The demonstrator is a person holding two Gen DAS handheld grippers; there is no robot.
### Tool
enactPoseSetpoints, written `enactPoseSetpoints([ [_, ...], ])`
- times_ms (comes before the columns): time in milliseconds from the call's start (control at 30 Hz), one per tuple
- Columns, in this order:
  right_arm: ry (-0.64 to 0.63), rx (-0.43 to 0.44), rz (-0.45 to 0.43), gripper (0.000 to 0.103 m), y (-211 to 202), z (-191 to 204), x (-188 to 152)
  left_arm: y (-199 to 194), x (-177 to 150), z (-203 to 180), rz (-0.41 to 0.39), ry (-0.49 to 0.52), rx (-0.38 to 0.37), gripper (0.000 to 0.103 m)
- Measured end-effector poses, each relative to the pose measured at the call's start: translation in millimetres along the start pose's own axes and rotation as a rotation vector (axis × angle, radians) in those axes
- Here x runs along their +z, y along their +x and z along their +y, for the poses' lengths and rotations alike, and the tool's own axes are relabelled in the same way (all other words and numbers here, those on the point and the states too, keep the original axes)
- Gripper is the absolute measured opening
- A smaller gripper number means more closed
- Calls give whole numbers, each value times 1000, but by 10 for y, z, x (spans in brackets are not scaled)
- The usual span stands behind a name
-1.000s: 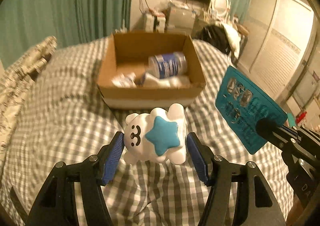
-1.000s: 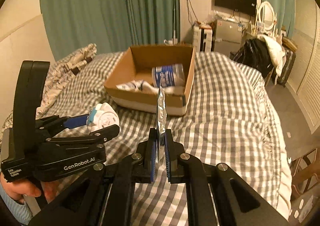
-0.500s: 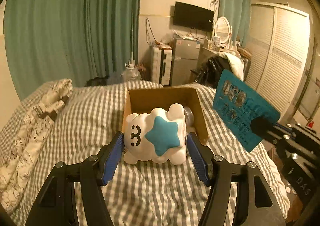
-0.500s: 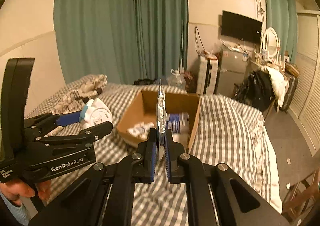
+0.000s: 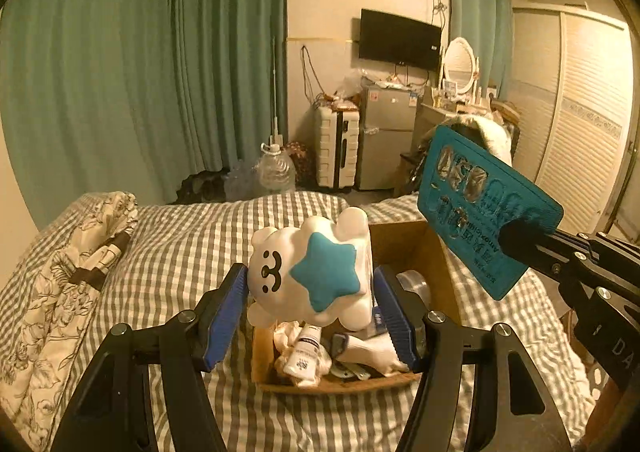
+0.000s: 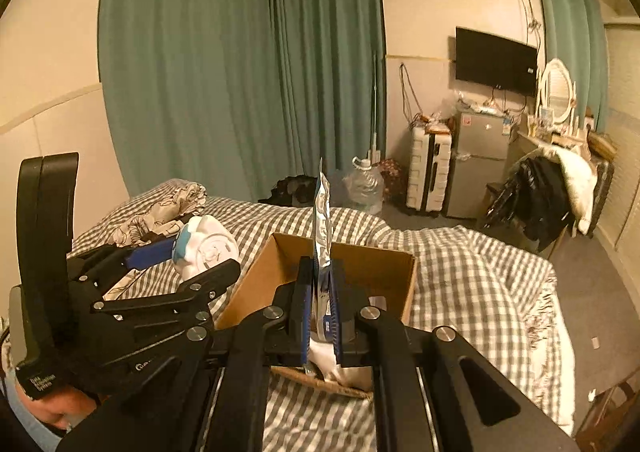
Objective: Organize objects
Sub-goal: 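Carry the bear toy and foil pack into the box and release both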
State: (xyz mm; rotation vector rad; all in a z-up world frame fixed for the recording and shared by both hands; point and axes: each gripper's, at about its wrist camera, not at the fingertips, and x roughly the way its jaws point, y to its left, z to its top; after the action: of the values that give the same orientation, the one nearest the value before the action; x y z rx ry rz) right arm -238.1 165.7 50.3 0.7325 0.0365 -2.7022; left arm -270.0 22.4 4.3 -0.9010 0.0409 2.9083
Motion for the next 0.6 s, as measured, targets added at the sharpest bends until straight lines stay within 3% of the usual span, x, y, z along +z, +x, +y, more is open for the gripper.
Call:
enactPoseSetpoints([
  [333,16,49,95,7,797,-149,-237,738,-293,-51,107,47,-8,66],
  [600,62,140,174,8,1275,-269,-396,988,-457,6,163,45,-8,66],
])
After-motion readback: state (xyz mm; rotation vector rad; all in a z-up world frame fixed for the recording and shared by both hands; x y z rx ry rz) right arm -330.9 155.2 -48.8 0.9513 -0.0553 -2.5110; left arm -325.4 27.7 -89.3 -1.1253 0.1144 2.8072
